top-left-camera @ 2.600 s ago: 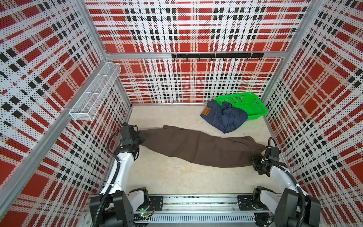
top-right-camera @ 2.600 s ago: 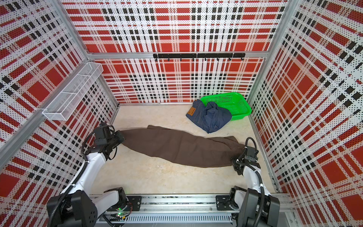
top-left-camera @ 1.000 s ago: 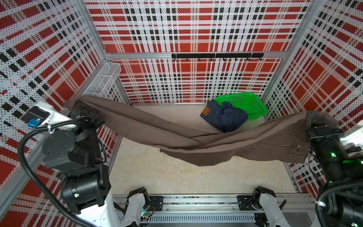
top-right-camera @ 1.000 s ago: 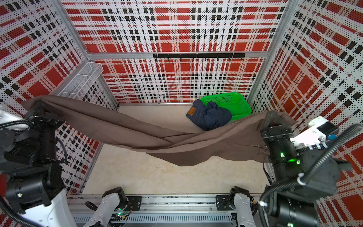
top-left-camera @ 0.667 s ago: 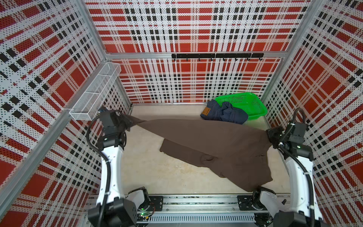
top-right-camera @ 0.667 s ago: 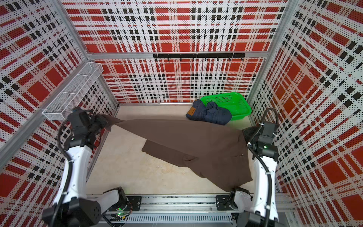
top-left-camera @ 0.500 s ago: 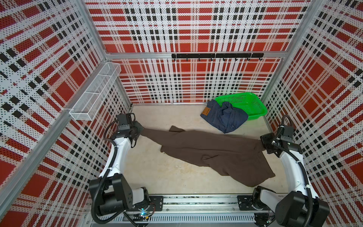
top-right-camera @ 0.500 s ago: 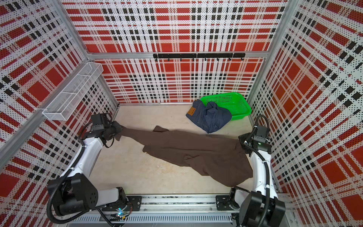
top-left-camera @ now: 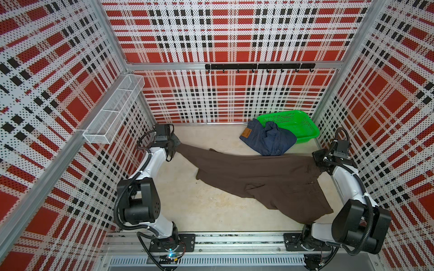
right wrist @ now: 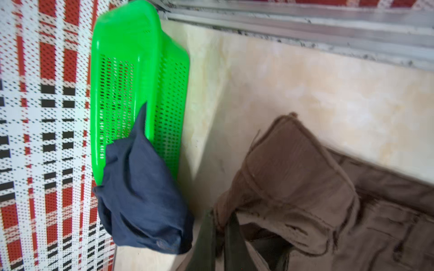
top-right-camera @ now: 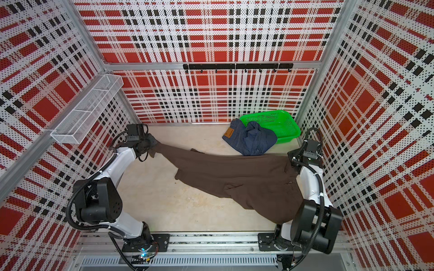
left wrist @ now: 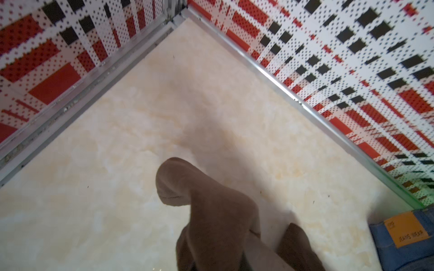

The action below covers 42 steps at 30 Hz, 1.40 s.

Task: Fold and stack the trousers
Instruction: Flatten out the trousers at the center of the table.

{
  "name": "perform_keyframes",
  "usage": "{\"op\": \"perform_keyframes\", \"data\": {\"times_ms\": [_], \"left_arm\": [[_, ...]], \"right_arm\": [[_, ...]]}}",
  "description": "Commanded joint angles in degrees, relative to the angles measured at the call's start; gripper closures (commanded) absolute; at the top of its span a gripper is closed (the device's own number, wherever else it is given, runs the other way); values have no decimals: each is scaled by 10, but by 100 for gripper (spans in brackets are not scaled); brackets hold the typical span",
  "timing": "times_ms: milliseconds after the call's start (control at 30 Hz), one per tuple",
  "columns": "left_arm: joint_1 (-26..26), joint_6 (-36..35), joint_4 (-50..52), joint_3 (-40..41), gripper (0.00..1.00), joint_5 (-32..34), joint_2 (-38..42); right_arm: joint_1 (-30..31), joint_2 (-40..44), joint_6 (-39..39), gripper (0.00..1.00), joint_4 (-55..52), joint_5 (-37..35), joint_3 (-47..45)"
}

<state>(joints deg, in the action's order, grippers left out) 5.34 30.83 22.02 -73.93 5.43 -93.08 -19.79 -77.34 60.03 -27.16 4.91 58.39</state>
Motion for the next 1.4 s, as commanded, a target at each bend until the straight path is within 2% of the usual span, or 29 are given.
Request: {"op": "perform_keyframes", "data": {"times_ms": [0,167,333,533,667,900,967,1167,1367], "left_arm": [[29,-3,-5,-26,100,33,-7],[83,-10,-3,11,100,18,44],[109,-19,6,32,100,-16,133],[135,-45,48,34,100,-14,200],[130,-42,26,46,100,-53,147],[64,-44,15,-4,100,-49,-10],[46,-44,20,-23,95,-31,-55],[25,-33,23,-56,75,-30,-123],[24,-31,22,-103,73,-21,-124]], "right_arm": [[-19,-8,-2,100,24,-32,23],[-31,15,-5,100,25,-19,4],[-31,93,-12,100,-12,5,-9],[-31,182,-33,100,-72,-32,12],[-31,126,-17,100,-32,-22,17],[-30,-31,-5,100,19,2,53],[-29,-50,-1,100,31,7,48],[-25,-53,2,100,49,10,23],[-25,-38,-1,100,48,9,23]]}}
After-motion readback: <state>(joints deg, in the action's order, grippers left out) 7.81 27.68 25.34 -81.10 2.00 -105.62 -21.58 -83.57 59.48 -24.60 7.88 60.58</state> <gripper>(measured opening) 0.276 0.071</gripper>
